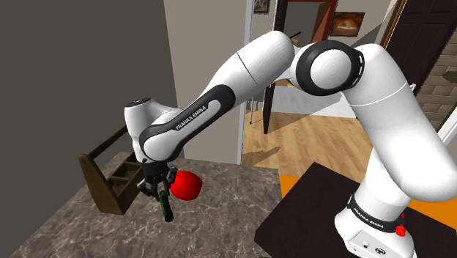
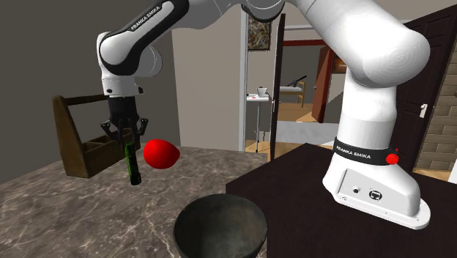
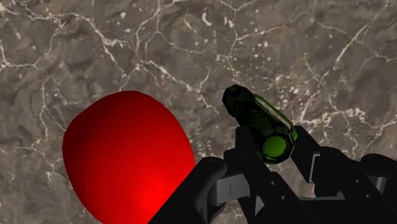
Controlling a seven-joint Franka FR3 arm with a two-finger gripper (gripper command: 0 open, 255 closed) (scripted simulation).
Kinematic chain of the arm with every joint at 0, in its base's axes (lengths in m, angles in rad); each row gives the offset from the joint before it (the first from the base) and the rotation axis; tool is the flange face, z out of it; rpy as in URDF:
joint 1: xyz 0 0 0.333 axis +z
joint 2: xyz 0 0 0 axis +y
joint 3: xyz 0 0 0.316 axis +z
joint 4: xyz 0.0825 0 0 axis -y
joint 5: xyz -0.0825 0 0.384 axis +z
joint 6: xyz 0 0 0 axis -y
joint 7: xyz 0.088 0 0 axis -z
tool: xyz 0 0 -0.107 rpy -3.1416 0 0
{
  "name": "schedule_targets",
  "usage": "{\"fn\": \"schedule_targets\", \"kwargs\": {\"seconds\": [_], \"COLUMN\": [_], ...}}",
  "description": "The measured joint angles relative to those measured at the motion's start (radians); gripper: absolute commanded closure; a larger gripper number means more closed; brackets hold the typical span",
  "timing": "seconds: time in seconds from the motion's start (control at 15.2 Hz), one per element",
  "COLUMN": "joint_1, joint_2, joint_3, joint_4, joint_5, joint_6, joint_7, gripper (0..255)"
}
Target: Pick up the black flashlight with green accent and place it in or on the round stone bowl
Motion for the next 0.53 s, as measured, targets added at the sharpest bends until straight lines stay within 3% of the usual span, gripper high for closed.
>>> {"fn": "schedule_targets", "kwargs": {"seconds": [0.53], "joint_1": [-0.001], "joint_2": [-0.01], "joint_3": [0.002], "joint_4": [0.001], "joint_5": [0.002], "joint_6": [-0.011], "joint_7": [0.0], "gripper": [255]}}
